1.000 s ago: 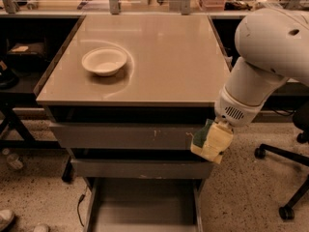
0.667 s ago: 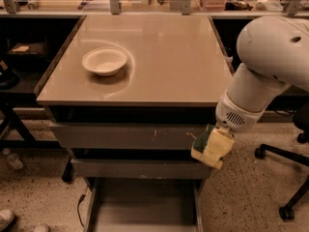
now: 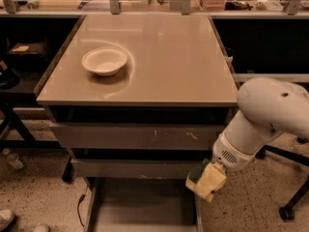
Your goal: Place sponge into bottom drawer
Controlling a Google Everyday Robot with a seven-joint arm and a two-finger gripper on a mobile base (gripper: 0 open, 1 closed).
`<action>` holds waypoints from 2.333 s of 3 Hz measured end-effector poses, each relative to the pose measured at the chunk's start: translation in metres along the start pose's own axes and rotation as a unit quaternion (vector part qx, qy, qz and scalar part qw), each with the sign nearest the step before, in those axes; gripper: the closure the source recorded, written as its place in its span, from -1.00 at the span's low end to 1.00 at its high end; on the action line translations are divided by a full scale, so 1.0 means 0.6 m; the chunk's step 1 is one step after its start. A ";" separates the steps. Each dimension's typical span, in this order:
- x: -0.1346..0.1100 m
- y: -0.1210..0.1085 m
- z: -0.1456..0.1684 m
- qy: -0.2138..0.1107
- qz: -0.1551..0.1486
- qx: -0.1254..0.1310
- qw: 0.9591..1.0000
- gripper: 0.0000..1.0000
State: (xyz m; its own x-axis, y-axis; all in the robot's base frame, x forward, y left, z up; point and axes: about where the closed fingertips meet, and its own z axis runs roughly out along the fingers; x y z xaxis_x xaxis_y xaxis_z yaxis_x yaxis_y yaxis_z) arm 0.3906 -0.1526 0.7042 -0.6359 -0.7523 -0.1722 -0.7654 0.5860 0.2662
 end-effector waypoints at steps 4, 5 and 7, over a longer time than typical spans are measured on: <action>-0.006 -0.010 0.184 -0.071 0.030 -0.077 0.994 1.00; -0.022 -0.033 0.249 -0.109 0.045 -0.075 0.990 1.00; -0.036 -0.031 0.327 -0.117 0.049 -0.113 0.985 1.00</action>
Offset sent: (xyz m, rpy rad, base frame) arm -0.0078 0.0087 -0.0359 0.0581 0.0656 -0.0013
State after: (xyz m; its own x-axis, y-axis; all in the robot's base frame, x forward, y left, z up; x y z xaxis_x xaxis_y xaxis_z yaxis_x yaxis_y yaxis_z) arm 0.3990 -0.0881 0.5171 -0.7307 -0.5900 -0.3434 -0.6752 0.5501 0.4915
